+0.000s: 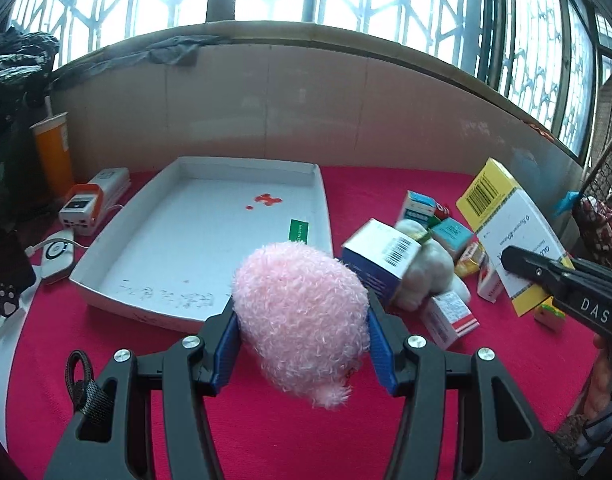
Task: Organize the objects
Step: 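Carry the pink ball and the long box over the white tray with both tools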
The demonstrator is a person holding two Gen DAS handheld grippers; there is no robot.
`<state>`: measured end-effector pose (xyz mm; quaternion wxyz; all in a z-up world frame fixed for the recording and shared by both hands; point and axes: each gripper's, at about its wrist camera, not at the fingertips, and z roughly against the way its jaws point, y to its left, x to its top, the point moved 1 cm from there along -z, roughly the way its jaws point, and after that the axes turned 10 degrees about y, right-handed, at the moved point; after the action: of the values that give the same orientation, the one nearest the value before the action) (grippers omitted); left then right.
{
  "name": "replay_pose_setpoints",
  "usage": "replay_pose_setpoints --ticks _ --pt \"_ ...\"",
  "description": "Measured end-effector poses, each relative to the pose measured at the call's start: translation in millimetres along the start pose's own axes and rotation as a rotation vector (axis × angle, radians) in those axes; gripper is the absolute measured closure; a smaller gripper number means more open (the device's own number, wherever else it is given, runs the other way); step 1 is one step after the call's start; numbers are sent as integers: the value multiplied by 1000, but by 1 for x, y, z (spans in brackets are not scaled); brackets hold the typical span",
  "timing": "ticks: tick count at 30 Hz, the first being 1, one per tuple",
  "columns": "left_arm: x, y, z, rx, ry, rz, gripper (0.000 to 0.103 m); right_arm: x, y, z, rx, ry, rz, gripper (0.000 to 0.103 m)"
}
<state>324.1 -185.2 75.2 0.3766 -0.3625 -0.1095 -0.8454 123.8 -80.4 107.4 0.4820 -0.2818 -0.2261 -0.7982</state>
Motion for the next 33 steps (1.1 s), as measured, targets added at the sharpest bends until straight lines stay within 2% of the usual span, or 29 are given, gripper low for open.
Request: replay_pose_setpoints --ticks 19,33 --pt "20 35 12 40 -52 38 48 22 35 -6 -16 -6 49 81" --pt "26 48 15 67 -56 43 48 33 53 -6 -12 -14 73 80"
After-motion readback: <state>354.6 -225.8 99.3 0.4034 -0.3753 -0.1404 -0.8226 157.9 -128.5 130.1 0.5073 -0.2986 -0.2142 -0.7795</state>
